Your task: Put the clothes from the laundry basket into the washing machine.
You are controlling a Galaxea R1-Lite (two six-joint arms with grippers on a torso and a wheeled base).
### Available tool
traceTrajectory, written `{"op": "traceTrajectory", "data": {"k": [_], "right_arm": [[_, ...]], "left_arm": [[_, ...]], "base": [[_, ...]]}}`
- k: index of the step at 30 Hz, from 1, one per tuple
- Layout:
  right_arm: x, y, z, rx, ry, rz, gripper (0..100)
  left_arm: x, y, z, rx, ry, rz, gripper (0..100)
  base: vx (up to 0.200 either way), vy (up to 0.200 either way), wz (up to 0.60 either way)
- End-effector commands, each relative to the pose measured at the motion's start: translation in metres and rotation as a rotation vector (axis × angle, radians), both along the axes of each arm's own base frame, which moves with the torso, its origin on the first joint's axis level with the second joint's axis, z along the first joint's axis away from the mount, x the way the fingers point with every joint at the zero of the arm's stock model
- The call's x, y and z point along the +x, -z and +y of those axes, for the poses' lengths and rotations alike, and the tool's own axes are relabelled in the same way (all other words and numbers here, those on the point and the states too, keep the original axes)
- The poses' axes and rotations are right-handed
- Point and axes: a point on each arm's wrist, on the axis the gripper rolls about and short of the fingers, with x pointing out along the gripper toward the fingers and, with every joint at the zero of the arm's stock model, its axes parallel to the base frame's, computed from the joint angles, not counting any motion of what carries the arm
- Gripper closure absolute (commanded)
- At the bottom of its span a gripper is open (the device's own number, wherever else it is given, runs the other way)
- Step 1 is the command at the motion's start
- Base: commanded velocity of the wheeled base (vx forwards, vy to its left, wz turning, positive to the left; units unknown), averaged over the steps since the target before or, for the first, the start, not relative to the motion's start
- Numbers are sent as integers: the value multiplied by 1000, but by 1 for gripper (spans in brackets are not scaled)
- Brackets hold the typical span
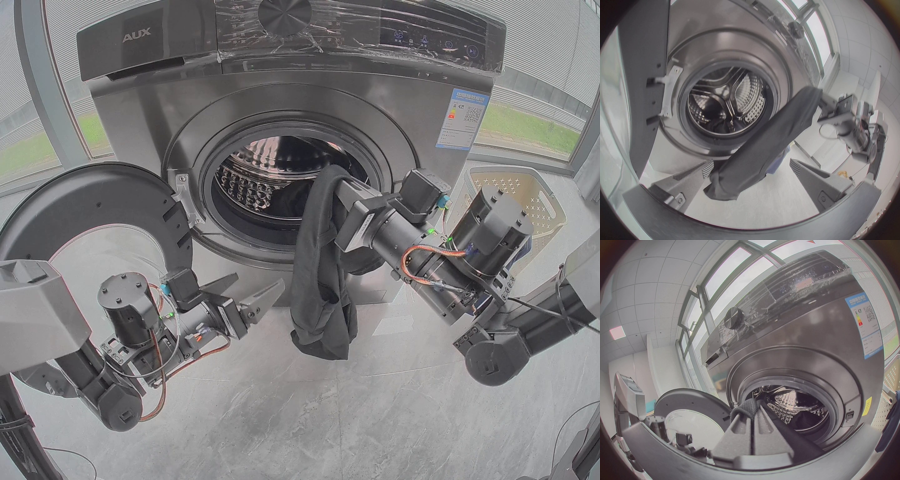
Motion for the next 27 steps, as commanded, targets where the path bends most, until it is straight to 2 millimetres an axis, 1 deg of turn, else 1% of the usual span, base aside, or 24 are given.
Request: {"op": "traceTrajectory", "data": {"k": [1, 4, 5, 6, 7, 9, 10, 14, 17, 18, 20, 22, 24, 25, 27], "right_arm": [[0, -7, 0, 18, 3, -17, 100], [-1, -9, 2, 27, 8, -20, 100], [0, -12, 4, 35, 10, -26, 100], [0, -13, 4, 38, 10, -29, 100], [2, -14, 5, 42, 11, -34, 100], [2, -14, 6, 42, 11, -34, 100], [4, -16, 7, 42, 11, -34, 100], [8, -16, 11, 47, 12, -38, 100], [10, -16, 12, 51, 19, -38, 100], [12, -14, 14, 51, 25, -34, 100], [13, -13, 16, 52, 23, -33, 100], [13, -13, 17, 52, 20, -33, 100], [13, -11, 19, 49, 17, -29, 100], [13, -11, 19, 49, 17, -29, 100], [13, -10, 20, 46, 14, -26, 100]], "left_arm": [[2, 27, 0, 60, 1, 76, 0], [4, 38, -1, 102, 2, 91, 0], [4, 46, -2, 126, 6, 104, 0], [4, 48, -2, 131, 8, 108, 0], [4, 55, -4, 146, 15, 124, 0], [4, 58, -5, 153, 19, 130, 0], [3, 64, -8, 169, 41, 144, 0], [2, 78, -14, 191, 83, 177, 0], [4, 85, -16, 198, 88, 191, 0], [7, 91, -18, 204, 97, 201, 0], [13, 98, -20, 205, 102, 203, 0], [16, 99, -22, 203, 100, 199, 0], [29, 104, -26, 204, 93, 167, 0], [30, 104, -27, 203, 93, 164, 0], [44, 108, -31, 198, 75, 130, 0]], "base": [[0, 0, 0], [0, 0, 0], [0, 0, 0], [0, 0, 0], [0, 0, 0], [0, 0, 0], [0, 0, 0], [0, 0, 0], [0, 0, 0], [0, 0, 0], [0, 0, 0], [0, 0, 0], [0, 0, 0], [0, 0, 0], [0, 0, 0]]}}
